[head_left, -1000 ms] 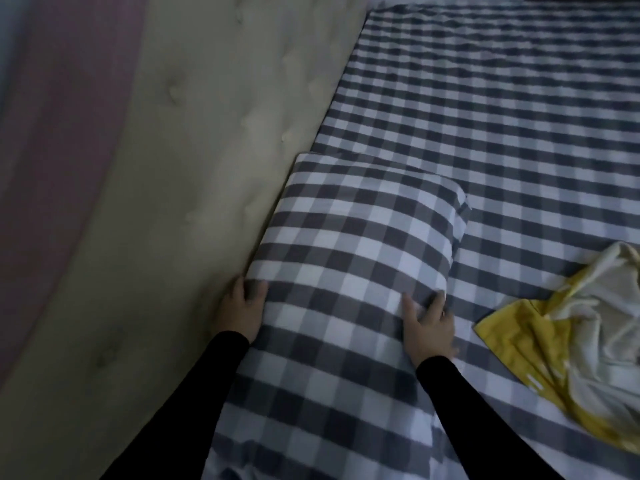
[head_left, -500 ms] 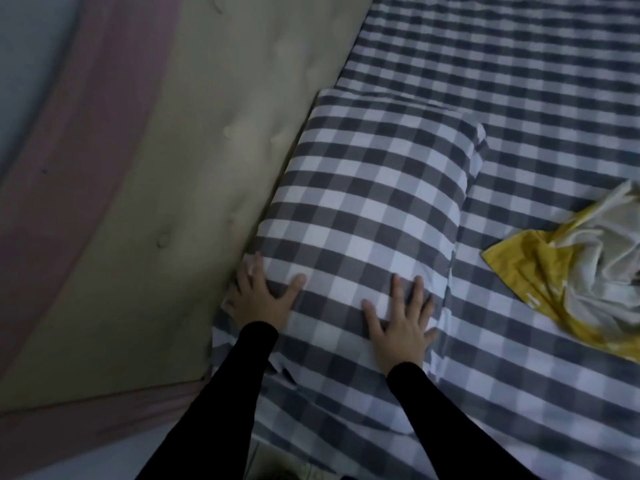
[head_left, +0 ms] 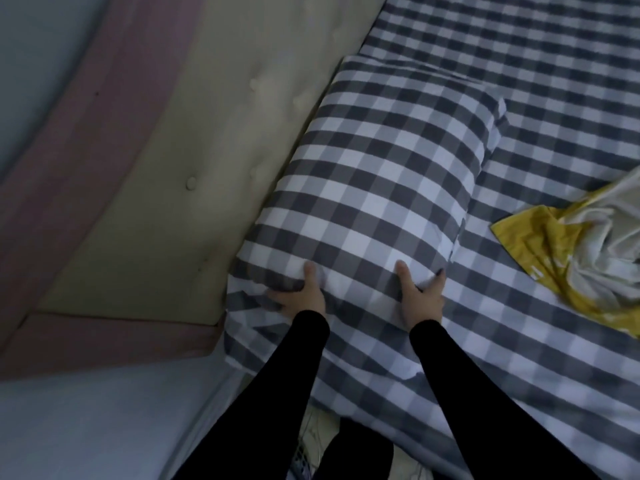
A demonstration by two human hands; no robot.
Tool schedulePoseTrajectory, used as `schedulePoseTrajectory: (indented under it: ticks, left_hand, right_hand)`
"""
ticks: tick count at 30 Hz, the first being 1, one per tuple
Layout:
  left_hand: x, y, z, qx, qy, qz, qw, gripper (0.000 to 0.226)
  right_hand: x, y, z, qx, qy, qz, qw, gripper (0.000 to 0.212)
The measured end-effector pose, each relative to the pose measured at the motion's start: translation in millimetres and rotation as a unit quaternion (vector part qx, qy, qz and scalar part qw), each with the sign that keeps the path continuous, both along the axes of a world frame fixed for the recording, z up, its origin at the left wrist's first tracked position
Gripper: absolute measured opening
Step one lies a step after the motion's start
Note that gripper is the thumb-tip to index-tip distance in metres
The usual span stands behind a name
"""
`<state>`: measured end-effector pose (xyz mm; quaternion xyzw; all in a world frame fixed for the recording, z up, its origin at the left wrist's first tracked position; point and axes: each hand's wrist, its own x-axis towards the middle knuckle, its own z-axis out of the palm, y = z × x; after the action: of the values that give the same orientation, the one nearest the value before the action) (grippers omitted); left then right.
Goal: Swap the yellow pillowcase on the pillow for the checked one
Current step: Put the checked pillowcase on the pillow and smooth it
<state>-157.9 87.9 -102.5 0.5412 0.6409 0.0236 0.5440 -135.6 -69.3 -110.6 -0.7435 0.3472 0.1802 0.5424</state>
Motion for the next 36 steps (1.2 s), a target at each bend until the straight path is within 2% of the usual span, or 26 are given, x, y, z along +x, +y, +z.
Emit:
schedulePoseTrajectory:
  ticks: [3, 4, 5, 7, 9, 12, 14, 16, 18, 20, 21, 22, 24, 26, 28, 30, 33, 36]
  left_hand:
    - [-1, 2, -17, -0.099, -0.11, 0.088, 0.985, 0.143]
    - [-2, 4, -17, -0.132, -0.134, 0.099, 0.977, 0.145]
    - [-3, 4, -17, -0.159, -0.156, 0.109, 0.969, 0.141]
    - [-4, 6, -11, -0.177, -0.18, 0.11, 0.961, 0.127]
    - [-2, 12, -11, -0.166, -0.206, 0.108, 0.958, 0.126]
    - [7, 20, -5, -0.157, -0.233, 0.103, 0.954, 0.132]
    - [10, 22, -3, -0.153, -0.22, 0.084, 0.96, 0.139]
    - [6, 23, -7, -0.161, -0.199, 0.069, 0.964, 0.143]
    - [-1, 22, -16, -0.188, -0.171, 0.053, 0.966, 0.143]
    - [-7, 19, -22, -0.184, -0.152, 0.033, 0.97, 0.142]
    - [-9, 16, -24, -0.169, -0.14, 0.023, 0.975, 0.144]
    - [-10, 11, -23, -0.147, -0.131, 0.019, 0.98, 0.147]
    - [-13, -6, -22, -0.126, -0.115, 0.039, 0.985, 0.153]
    - [-14, -28, -18, -0.162, -0.086, 0.052, 0.982, 0.156]
    - [-14, -45, -16, -0.221, -0.091, 0.062, 0.969, 0.159]
    - [-11, -52, -14, -0.262, -0.14, 0.088, 0.951, 0.152]
    - [-9, -48, -15, -0.281, -0.194, 0.111, 0.933, 0.148]
    - [-5, -33, -21, -0.235, -0.203, 0.133, 0.941, 0.135]
  right_hand:
    - [15, -10, 2, 0.074, 0.016, -0.065, 0.995, 0.109]
    - [19, -11, 1, 0.091, 0.034, -0.073, 0.993, 0.118]
    - [22, -14, 0, 0.11, 0.045, -0.071, 0.99, 0.128]
    - [28, -17, 4, 0.158, 0.048, -0.068, 0.984, 0.135]
    - [32, -20, 8, 0.228, 0.034, -0.07, 0.971, 0.129]
    - [38, -19, 14, 0.312, -0.006, -0.073, 0.947, 0.102]
    - [38, -18, 13, 0.279, -0.005, -0.073, 0.958, 0.095]
    - [30, -22, 4, 0.178, 0.013, -0.056, 0.982, 0.092]
    - [11, -26, -2, 0.073, 0.025, -0.08, 0.994, 0.085]
    - [-16, -24, -3, -0.045, 0.054, -0.125, 0.99, 0.085]
    - [-29, -22, -3, -0.078, 0.09, -0.144, 0.982, 0.088]
    - [-42, -19, 0, -0.067, 0.137, -0.163, 0.975, 0.094]
    - [-57, -13, 7, 0.084, 0.256, -0.208, 0.94, 0.104]
    - [-57, -9, 10, 0.246, 0.334, -0.232, 0.88, 0.107]
    - [-48, -7, 7, 0.37, 0.308, -0.273, 0.833, 0.109]
    - [-38, -5, 6, 0.439, 0.234, -0.316, 0.808, 0.106]
    - [-34, -4, 0, 0.461, 0.153, -0.335, 0.808, 0.084]
    - [-31, -10, -6, 0.44, 0.088, -0.3, 0.842, 0.053]
